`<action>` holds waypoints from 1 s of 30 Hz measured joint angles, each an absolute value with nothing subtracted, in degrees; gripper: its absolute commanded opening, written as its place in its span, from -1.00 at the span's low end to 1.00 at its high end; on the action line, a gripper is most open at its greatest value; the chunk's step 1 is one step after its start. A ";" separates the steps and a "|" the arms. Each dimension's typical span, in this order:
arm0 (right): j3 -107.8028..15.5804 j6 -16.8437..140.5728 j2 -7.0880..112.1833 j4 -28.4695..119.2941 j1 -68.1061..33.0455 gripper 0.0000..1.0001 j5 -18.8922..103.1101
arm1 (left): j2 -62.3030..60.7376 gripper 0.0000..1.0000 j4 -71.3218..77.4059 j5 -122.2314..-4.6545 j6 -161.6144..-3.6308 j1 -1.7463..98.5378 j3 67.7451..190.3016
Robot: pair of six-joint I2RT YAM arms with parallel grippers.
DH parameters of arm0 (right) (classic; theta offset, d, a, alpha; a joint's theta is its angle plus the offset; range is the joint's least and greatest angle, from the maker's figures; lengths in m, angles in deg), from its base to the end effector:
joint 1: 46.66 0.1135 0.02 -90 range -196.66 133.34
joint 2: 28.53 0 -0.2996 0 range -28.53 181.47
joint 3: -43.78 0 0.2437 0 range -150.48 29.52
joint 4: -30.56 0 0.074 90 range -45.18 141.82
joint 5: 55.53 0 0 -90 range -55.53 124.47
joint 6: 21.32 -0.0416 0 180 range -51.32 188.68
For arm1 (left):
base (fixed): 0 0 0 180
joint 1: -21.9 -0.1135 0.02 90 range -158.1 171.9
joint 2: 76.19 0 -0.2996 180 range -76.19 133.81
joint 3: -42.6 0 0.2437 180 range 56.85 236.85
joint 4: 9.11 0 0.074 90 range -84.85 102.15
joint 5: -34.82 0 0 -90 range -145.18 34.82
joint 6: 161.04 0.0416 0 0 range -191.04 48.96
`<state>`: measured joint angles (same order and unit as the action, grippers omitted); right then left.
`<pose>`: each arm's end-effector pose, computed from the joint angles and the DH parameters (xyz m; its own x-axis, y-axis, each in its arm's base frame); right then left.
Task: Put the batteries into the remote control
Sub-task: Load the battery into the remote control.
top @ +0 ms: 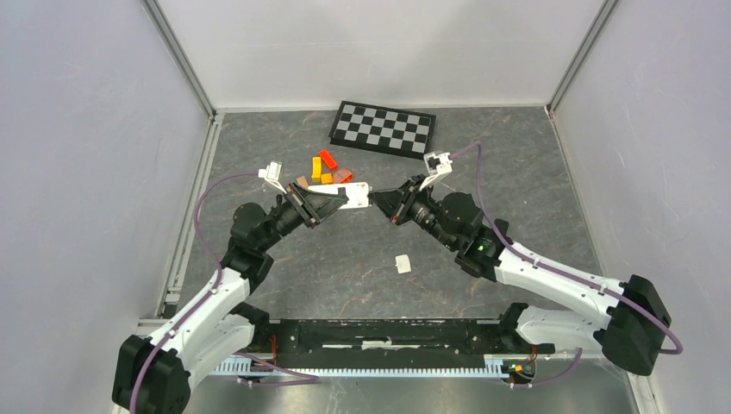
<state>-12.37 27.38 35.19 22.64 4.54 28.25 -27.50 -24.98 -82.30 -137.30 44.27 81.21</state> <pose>0.1566 0.1876 0.3507 -0.4637 0.4704 -0.7508 -0.5336 0.5283 0.6605 0.1524 -0.0832 0.3071 -0.6564 -0.6109 -0.4426 0.3906 0.2267 -0.8922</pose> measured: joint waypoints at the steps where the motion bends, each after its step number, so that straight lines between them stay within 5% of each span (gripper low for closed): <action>1: -12.87 27.40 35.58 22.60 5.09 -0.81 27.55 | -27.50 -0.96 -25.12 -82.30 -137.76 44.27 81.19; 30: -19.40 33.00 42.12 23.15 10.29 -0.80 16.18 | -25.45 -0.96 -30.08 -82.21 -146.68 44.27 80.30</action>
<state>-19.40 33.00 42.12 23.15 10.29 16.18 -25.45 -30.08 -82.21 -146.68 44.27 80.30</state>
